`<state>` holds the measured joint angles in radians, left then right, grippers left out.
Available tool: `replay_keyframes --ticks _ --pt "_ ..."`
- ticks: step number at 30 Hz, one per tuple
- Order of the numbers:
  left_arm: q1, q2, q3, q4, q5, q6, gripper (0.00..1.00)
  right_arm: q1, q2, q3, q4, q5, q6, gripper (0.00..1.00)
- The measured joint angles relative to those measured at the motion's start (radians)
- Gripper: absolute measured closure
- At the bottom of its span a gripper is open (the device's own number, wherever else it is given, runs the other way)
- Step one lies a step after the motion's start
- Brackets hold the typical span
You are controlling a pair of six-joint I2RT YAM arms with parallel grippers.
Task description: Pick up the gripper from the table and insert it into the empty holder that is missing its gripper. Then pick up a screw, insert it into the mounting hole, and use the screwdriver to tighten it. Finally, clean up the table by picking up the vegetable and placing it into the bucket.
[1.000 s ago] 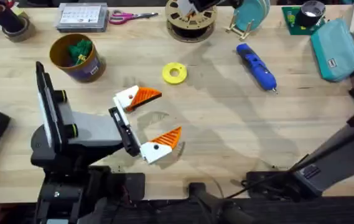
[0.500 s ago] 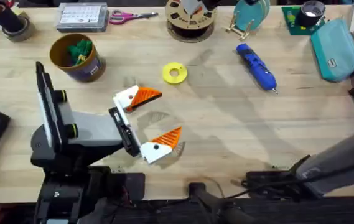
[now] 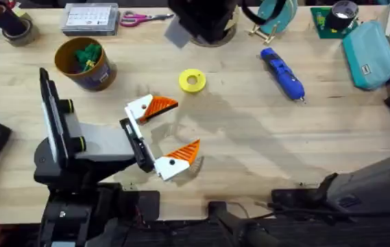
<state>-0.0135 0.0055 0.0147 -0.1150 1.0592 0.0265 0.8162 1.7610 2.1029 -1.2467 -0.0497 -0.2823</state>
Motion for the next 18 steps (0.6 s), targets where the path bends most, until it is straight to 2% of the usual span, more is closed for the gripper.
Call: replay_keyframes --ticks 5,18 --pt "0.0 0.0 0.0 0.0 0.0 0.0 0.015 0.032 0.0 -0.002 -0.017 -0.05 -0.051 0.995" --pt "0.0 0.0 0.0 0.0 0.0 0.0 0.015 0.109 0.0 -0.093 0.038 -0.073 -0.086 0.995"
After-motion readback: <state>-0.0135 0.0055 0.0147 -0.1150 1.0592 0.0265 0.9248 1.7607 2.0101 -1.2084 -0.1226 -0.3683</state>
